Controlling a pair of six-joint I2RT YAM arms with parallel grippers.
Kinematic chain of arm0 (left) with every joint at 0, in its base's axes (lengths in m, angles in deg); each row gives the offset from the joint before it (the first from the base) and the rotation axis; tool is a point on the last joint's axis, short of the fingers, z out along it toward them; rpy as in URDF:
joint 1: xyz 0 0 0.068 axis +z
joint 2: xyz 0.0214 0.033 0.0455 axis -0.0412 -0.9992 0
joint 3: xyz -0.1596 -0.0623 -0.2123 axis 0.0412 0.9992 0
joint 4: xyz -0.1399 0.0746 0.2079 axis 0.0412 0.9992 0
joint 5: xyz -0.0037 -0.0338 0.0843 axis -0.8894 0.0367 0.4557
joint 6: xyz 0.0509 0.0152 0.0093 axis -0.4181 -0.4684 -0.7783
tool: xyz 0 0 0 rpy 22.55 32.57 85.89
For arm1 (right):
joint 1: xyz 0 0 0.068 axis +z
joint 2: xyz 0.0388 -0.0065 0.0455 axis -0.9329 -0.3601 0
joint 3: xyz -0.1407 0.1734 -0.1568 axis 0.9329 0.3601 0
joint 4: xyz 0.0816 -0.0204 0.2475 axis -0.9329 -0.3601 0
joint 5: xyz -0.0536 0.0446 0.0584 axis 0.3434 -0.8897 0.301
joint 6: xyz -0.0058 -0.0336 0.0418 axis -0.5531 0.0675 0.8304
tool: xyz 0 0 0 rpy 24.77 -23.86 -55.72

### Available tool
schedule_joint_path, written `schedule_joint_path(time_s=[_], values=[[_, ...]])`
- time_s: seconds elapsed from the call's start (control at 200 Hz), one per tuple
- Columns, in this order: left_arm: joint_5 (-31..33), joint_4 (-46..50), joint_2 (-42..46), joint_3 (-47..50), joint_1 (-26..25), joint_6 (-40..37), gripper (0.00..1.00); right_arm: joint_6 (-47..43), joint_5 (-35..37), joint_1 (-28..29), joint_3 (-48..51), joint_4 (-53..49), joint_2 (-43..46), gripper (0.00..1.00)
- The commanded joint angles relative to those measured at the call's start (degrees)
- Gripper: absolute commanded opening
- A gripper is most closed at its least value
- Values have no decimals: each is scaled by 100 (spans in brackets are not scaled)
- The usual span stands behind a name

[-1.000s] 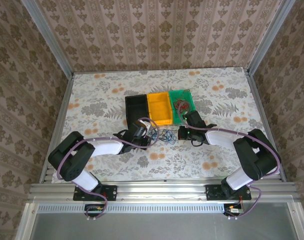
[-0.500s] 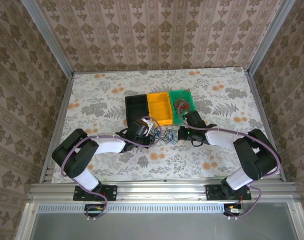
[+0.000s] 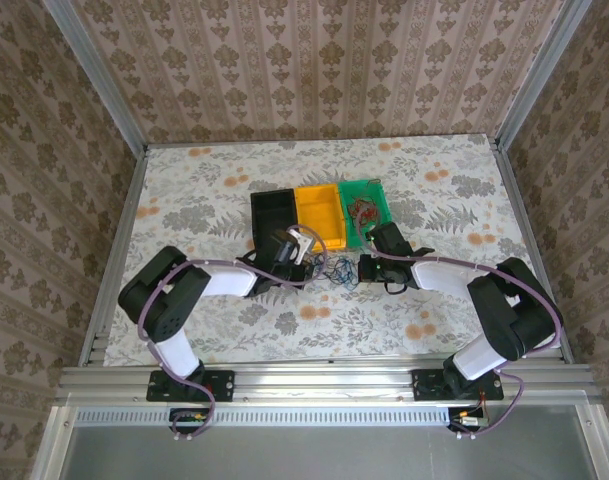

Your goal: Untangle the cables

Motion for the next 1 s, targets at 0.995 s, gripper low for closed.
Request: schedule_joint_path(time_s=[0.995], values=[[5221, 6078, 1137, -192, 266, 5205, 0, 2331, 1986, -3108, 876, -1850, 1685, 0]])
